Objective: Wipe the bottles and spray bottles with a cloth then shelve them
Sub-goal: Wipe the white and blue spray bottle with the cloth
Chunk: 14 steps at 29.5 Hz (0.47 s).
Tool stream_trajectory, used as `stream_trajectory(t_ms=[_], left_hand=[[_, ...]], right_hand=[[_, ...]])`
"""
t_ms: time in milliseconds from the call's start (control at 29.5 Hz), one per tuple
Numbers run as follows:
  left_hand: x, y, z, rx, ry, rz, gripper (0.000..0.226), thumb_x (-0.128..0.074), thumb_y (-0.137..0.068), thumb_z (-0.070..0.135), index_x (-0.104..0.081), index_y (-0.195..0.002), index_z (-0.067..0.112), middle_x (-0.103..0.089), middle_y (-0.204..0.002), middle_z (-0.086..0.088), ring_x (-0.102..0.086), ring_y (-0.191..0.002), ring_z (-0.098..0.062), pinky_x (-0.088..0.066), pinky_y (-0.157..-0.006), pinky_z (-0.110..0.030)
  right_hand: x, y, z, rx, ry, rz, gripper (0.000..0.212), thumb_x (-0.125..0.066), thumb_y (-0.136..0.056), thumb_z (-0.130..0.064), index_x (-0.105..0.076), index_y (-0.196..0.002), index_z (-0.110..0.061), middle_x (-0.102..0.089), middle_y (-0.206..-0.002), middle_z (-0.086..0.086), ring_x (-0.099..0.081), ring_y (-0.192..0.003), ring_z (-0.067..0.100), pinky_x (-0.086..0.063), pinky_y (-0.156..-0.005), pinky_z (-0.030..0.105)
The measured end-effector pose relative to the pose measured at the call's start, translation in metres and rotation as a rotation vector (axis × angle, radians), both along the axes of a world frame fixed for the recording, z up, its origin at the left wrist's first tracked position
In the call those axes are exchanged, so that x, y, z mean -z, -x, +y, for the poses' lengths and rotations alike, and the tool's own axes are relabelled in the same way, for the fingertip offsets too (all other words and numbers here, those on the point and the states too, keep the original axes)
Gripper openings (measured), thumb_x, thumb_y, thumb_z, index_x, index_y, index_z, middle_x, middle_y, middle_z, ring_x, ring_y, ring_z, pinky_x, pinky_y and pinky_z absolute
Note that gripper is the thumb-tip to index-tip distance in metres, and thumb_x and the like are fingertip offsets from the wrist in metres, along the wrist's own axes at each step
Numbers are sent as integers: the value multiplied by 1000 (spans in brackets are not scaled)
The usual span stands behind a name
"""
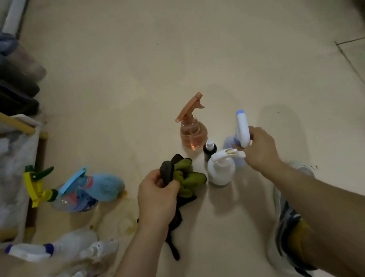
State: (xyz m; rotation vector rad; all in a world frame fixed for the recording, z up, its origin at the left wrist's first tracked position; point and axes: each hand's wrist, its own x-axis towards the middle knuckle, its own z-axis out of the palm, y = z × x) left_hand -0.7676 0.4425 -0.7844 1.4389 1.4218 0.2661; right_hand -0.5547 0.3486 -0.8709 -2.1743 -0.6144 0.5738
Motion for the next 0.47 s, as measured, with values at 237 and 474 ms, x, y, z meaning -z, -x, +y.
stream_trajectory(t_ms=[237,474], left_hand=[[-12,8,-6,-93,-5,-91,32,-44,-94,4,-57,-99,33,-66,-95,5,-62,-86,-8,-48,-66,-22],[-76,25,-10,-97,-107,-189,27,-43,-96,13,-62,-88,31,-65,-85,4,-60,-78,-8,-49,-68,-27]], right_hand=[[6,-10,-14,-93,192,59,58,-61,-85,0,-50,-140,-14,-55,-138,13,-56,-120,30,-44,-96,35],[-113,1,0,179,-109,-22,35,-53,-84,-3,-66,-113,-18,-68,-105,3,-62,-94,19,-47,-80,26]])
